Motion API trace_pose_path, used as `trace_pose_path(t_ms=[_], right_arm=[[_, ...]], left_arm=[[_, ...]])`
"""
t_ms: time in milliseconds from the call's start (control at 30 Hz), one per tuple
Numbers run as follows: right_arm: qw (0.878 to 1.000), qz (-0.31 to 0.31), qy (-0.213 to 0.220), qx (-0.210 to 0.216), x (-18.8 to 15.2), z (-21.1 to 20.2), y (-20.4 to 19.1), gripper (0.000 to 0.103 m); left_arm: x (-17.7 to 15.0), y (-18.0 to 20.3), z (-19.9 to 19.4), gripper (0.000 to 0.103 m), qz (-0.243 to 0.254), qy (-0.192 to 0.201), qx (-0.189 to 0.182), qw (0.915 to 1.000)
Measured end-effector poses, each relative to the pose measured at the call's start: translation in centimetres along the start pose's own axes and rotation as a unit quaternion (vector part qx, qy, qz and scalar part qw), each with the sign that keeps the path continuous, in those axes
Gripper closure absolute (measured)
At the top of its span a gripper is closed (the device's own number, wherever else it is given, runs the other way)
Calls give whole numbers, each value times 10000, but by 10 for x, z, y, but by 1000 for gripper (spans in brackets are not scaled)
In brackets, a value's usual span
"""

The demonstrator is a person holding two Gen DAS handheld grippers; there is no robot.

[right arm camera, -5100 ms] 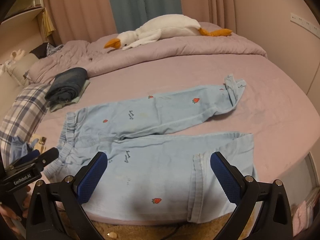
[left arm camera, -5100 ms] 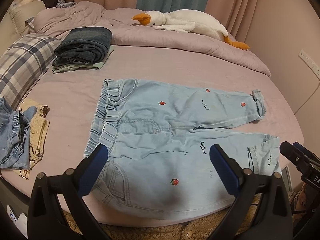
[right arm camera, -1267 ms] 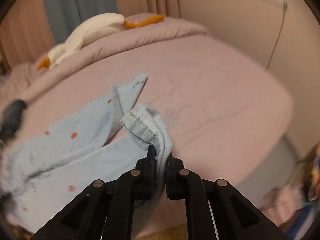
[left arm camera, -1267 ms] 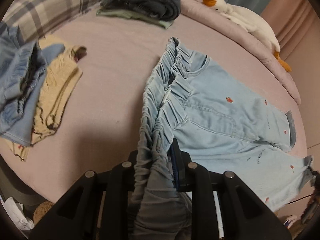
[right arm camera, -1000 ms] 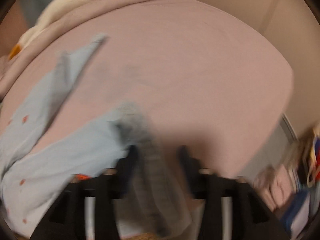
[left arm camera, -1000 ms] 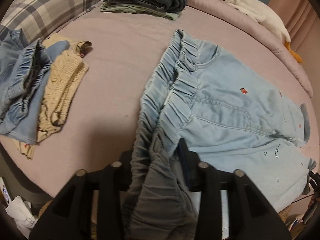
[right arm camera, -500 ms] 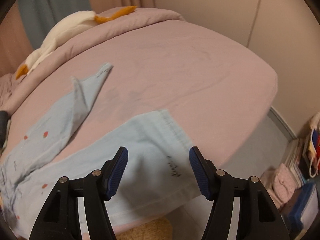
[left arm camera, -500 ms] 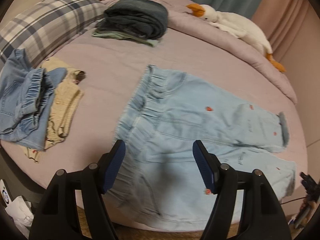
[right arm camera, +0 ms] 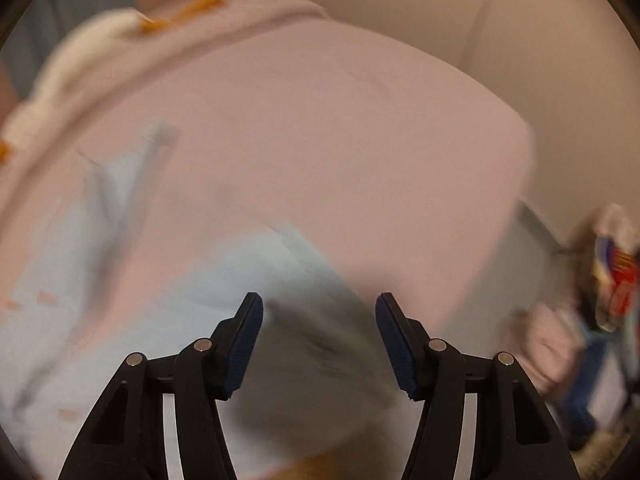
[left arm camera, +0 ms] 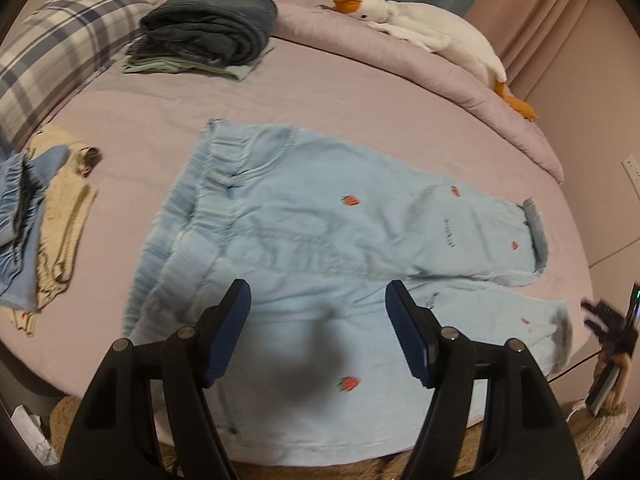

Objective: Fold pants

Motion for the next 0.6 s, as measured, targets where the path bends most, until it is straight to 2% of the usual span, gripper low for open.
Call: trace_pose_path(t_ms=[67,100,233,367,400,433,467,533,600], right_arm=[[9976,-329,2,609,14,-9,-49,42],[9964,-522,0,666,17,-8,-68,42],[9909,-1272,83,443,42,16,-144,42],[9864,-1636,151,79,59,54,-185,42],[9858,-1667,173,-128,55,63,-183,53],[9855,-1654,179,-319,59,73,-181,88],[9871,-1531,94,-466,57,82,-175,103],[9948,-910,-65,-444,60,88,-152,102],[9991,-340,132,-193,67,75,-125,102]], left_arm=[[6,6,6,33,-15,11,-80,10000],[8,7,8,33,-28,8,-89,10000],[13,10,21,33,-120,-55,-145,9998],[20,8,31,33,-123,-94,-45,9999],[21,7,33,33,-131,-103,-26,9999],[22,6,35,33,-143,-117,-32,9998],[22,6,36,33,-156,-127,-51,9998],[24,5,38,33,-176,-126,-90,9997],[29,4,41,33,-184,-123,-87,9997]])
Point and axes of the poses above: each gripper's, at about its wrist camera, not at the fingertips, and z roughly the way its jaws point, y to its right, x to its top, the point moved 10 cm from there along z, roughly the way its jaws point, and after that the axes turned 9 degrees about -x, right-handed, at the moved point
